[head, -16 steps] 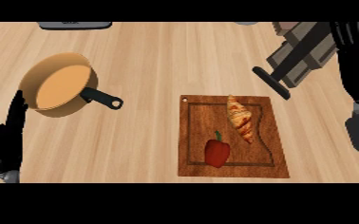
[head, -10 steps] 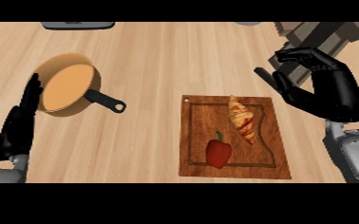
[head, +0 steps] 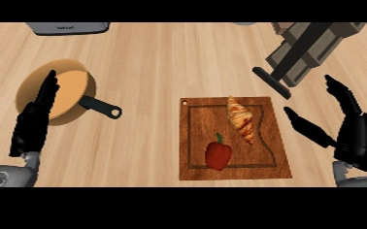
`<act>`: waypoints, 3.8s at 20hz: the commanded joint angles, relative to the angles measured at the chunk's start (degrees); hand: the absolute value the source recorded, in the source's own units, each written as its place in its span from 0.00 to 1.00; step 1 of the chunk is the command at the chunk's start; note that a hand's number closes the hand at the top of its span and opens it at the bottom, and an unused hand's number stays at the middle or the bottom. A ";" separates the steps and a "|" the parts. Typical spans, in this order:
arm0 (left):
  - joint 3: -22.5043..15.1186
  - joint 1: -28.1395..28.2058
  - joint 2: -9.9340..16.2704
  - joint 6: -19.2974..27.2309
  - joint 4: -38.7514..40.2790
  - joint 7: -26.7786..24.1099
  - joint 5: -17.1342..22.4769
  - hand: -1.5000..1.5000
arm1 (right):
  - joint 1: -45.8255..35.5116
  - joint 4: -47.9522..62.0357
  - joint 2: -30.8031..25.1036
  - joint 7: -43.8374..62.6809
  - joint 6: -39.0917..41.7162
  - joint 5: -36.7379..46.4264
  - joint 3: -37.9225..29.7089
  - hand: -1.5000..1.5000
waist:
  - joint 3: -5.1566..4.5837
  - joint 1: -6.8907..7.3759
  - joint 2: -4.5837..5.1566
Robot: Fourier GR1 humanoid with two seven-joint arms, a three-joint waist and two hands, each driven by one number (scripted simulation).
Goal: Pick the croissant from the cutting board and place it in the tiered basket
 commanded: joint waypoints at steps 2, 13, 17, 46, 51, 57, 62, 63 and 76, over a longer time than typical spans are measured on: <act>-0.46 -1.97 -0.13 -1.25 0.23 1.80 -0.08 0.50 | 5.22 -9.48 -6.06 17.28 -0.32 14.06 6.95 0.00 | -0.26 1.15 -0.07; -1.86 -4.27 -0.38 -3.44 0.39 1.79 -0.72 0.50 | -8.23 -17.51 -13.17 57.07 31.64 25.19 17.28 0.00 | -0.30 4.86 0.50; -2.08 -4.41 -1.08 -3.06 -0.62 2.93 -1.54 0.50 | -17.89 -18.94 -5.95 72.38 39.51 28.41 19.60 0.00 | 0.02 4.68 0.40; -0.08 -3.67 -4.94 -2.14 0.28 2.56 -5.30 0.50 | -21.40 1.19 15.98 77.50 53.04 43.04 20.51 0.00 | 0.18 3.26 0.27; 2.44 -4.27 -2.34 -6.32 -0.64 3.99 -3.24 0.50 | -18.69 2.68 19.72 76.11 52.19 49.05 22.02 0.00 | 0.20 3.43 0.28; 2.29 -3.45 -3.77 -5.58 -1.75 4.74 -4.49 0.50 | -17.68 6.54 21.44 71.87 52.32 50.77 16.07 0.00 | 0.23 3.53 0.35; 1.16 -4.98 -6.46 -4.91 0.22 4.75 -6.20 0.50 | -17.61 5.48 25.19 73.17 55.49 53.35 14.40 0.00 | 0.20 3.06 0.34; 3.06 -3.92 -5.39 -5.80 0.92 2.07 -5.38 0.50 | -15.79 8.23 24.41 70.32 51.70 54.71 13.90 0.00 | 0.21 3.28 0.41; 4.16 1.15 -6.44 -7.36 -3.91 2.33 -8.39 0.50 | -19.76 17.92 25.51 63.42 49.24 53.86 7.15 0.00 | 0.24 4.03 0.40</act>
